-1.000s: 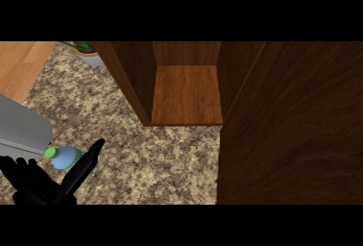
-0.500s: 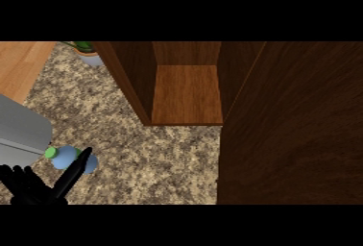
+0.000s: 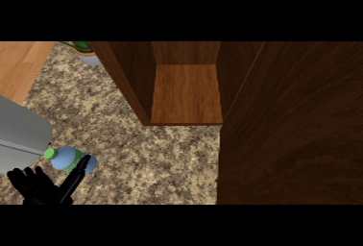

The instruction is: Pick up the bottled water, place it into the cabinet and close the cabinet

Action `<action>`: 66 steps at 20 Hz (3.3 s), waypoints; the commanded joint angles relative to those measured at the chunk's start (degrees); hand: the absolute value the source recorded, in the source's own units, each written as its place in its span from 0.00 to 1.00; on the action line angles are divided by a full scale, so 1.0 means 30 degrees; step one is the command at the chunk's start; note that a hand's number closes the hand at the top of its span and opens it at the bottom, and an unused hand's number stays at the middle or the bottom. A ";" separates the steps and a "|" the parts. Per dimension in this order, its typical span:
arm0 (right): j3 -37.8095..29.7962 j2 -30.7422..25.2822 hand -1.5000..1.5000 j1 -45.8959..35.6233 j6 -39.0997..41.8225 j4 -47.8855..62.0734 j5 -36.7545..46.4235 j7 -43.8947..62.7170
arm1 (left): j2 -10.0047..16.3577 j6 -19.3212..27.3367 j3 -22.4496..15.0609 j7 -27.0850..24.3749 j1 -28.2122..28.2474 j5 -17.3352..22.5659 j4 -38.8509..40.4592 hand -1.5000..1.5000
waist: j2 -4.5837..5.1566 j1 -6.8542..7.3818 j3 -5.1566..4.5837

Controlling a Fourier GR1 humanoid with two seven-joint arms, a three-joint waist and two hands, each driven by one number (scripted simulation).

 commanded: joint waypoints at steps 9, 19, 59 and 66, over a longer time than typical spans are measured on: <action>-0.1047 0.0078 0.00 0.1248 0.0492 -0.3246 -0.2211 0.1118 | 0.0002 -0.5526 0.1763 -0.4438 -0.2952 0.1572 0.5994 1.00 | 0.0007 -0.0030 0.0060; -0.0736 0.0405 0.00 0.0232 0.0622 -0.2078 -0.0939 0.0562 | 0.0712 -0.5344 0.1061 -0.4768 -0.4847 0.0301 0.7059 1.00 | -0.0004 0.0027 0.0083; -0.1588 0.0509 0.00 -0.2460 0.0113 -0.1712 -0.2641 0.3195 | 0.0000 0.3001 -1.4367 1.2123 -1.2340 -0.5951 -0.5981 1.00 | -0.0004 -0.0044 0.0095; -0.2575 0.0544 0.00 -0.2721 0.0577 -0.1250 -0.2824 0.2686 | -0.0001 0.5028 -1.3845 1.1421 -1.5939 -0.5628 -0.1996 1.00 | 0.0019 -0.0251 0.0095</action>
